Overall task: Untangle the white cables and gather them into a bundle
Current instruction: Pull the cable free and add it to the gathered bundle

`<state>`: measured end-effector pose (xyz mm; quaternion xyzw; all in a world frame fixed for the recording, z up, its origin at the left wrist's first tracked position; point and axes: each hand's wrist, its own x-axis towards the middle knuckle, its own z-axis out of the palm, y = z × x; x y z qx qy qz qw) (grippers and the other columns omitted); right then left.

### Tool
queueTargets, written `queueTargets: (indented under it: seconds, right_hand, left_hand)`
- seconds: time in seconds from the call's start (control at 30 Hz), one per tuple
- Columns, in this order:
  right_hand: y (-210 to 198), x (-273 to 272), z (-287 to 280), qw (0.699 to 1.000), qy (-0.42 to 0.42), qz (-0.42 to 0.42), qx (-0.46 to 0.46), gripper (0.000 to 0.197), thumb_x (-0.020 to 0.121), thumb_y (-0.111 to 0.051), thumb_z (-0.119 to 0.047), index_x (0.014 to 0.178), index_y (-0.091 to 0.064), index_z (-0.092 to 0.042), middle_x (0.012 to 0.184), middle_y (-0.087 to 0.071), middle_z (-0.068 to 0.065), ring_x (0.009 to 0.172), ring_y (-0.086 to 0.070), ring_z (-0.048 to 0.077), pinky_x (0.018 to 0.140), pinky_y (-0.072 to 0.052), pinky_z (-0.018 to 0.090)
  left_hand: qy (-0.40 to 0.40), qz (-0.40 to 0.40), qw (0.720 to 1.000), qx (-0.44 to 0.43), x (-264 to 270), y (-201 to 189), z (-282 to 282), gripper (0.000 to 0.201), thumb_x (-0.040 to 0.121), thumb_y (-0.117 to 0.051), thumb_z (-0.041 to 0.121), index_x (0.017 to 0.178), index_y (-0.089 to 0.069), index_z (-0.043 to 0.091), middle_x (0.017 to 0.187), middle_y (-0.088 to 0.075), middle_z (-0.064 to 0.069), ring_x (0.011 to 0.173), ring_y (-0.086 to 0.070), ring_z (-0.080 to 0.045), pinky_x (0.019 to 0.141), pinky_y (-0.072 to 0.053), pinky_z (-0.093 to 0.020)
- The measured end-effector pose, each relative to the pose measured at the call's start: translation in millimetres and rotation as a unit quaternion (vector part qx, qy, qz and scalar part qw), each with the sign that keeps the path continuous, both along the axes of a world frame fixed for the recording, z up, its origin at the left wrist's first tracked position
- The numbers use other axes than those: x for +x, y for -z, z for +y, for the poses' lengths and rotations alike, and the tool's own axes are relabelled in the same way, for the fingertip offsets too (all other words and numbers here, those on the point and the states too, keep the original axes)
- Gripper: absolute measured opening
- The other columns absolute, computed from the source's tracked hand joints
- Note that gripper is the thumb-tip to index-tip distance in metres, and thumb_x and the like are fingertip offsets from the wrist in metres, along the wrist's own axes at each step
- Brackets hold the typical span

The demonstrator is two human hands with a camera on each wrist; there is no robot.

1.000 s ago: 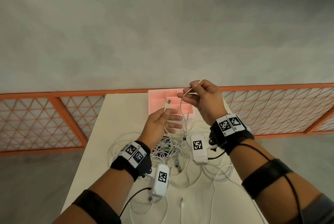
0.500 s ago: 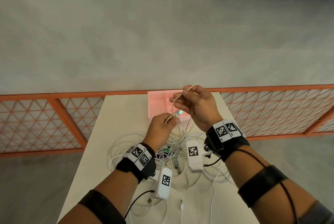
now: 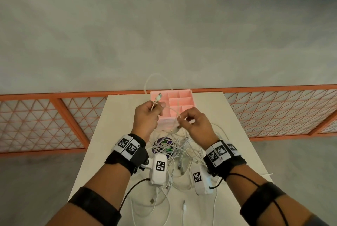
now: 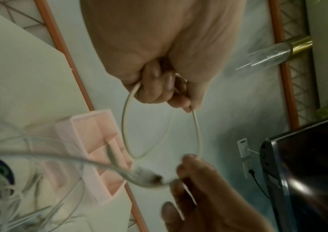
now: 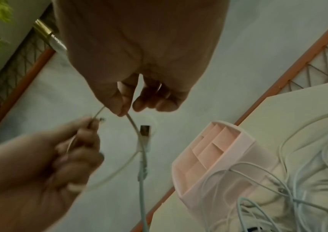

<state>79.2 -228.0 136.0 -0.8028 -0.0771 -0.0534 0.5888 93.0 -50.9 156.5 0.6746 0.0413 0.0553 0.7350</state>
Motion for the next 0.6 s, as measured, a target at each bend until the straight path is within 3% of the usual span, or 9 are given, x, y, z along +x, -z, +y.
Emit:
queueTargets:
  seconds: [0.07,0.17,0.23,0.3,0.33,0.4,0.47,0.53,0.6]
  right_hand:
    - [-9.4,4.9,-7.3,0.998,0.008,0.023,0.05,0.009,0.094,-0.062,-0.008,0.086,-0.06,-0.007,0.074,-0.064,0.005,0.059,-0.059,0.009,0.055,-0.043,0.024]
    - [-16.6,13.7,-28.6,0.995,0.05,0.034,0.08,0.01,0.101,-0.05,-0.011,0.092,-0.053,-0.009,0.069,-0.068,0.009,0.058,-0.058,0.013,0.049,-0.044,0.026]
    - [-19.0,19.4,-45.4,0.983,0.099,0.052,0.143,0.009,0.104,-0.044,-0.013,0.097,-0.049,-0.009,0.066,-0.067,0.011,0.062,-0.064,0.022,0.051,-0.051,0.03]
    - [-22.7,24.5,-61.2,0.964,0.135,0.067,0.22,0.009,0.104,-0.043,-0.015,0.102,-0.048,-0.007,0.063,-0.064,0.012,0.062,-0.066,0.029,0.053,-0.056,0.033]
    - [-24.5,26.0,-67.8,0.957,0.146,0.073,0.242,0.009,0.104,-0.043,-0.015,0.104,-0.048,-0.007,0.061,-0.061,0.012,0.06,-0.065,0.03,0.052,-0.057,0.034]
    - [-25.4,26.7,-77.3,0.954,0.149,0.084,0.248,0.007,0.103,-0.045,-0.013,0.102,-0.05,-0.008,0.056,-0.052,0.009,0.055,-0.064,0.03,0.05,-0.056,0.035]
    - [-22.0,25.4,-81.5,0.966,0.143,0.091,0.196,0.01,0.101,-0.047,-0.012,0.095,-0.054,-0.011,0.056,-0.045,0.007,0.051,-0.06,0.027,0.049,-0.053,0.032]
    - [-17.7,25.6,-84.4,0.982,0.134,0.076,0.113,0.013,0.1,-0.051,-0.011,0.088,-0.058,-0.012,0.059,-0.045,0.005,0.051,-0.052,0.022,0.05,-0.047,0.029]
    - [-15.6,28.4,-94.1,0.988,0.138,0.06,0.035,0.012,0.098,-0.055,-0.014,0.087,-0.059,-0.013,0.061,-0.046,0.003,0.052,-0.046,0.018,0.051,-0.043,0.029]
  left_hand:
    - [-0.012,0.004,0.999,0.029,1.5,6.5,5.0,0.025,0.093,-0.07,0.021,0.07,-0.062,0.014,0.058,-0.045,0.006,0.047,-0.031,-0.009,0.046,-0.027,-0.023]
    - [-0.009,0.016,0.998,0.066,-3.6,13.8,10.4,0.025,0.096,-0.065,0.023,0.074,-0.067,0.012,0.047,-0.048,0.009,0.047,-0.04,-0.003,0.052,-0.031,-0.026]
    - [-0.019,0.026,0.998,0.061,-6.3,21.6,14.2,0.027,0.1,-0.059,0.019,0.081,-0.072,0.005,0.073,-0.067,-0.019,0.063,-0.064,-0.026,0.065,-0.047,-0.033]
    - [-0.036,0.045,0.997,0.052,-7.9,31.9,19.6,0.028,0.102,-0.054,0.015,0.086,-0.071,-0.001,0.115,-0.057,-0.038,0.11,-0.051,-0.054,0.085,-0.053,-0.044]
    - [-0.04,0.056,0.996,0.051,-7.8,37.2,22.6,0.03,0.103,-0.051,0.014,0.084,-0.07,0.0,0.121,-0.052,-0.042,0.115,-0.044,-0.057,0.088,-0.052,-0.046]
    - [-0.044,0.067,0.996,0.031,-6.5,45.6,27.6,0.033,0.105,-0.048,0.014,0.079,-0.067,0.007,0.109,-0.062,-0.038,0.081,-0.055,-0.058,0.06,-0.047,-0.029]
    - [-0.032,0.084,0.996,0.013,-8.6,46.5,27.7,0.035,0.106,-0.044,0.017,0.079,-0.064,0.009,0.071,-0.053,-0.013,0.042,-0.037,-0.02,0.042,-0.021,-0.017]
    - [-0.009,0.095,0.995,0.009,-9.7,44.0,22.9,0.035,0.107,-0.041,0.019,0.084,-0.064,0.006,0.056,-0.038,0.001,0.041,-0.024,-0.008,0.04,-0.017,-0.016]
    - [0.008,0.087,0.996,0.019,-11.6,40.1,17.5,0.033,0.107,-0.04,0.016,0.09,-0.064,0.003,0.058,-0.038,0.001,0.045,-0.024,-0.01,0.042,-0.017,-0.016]
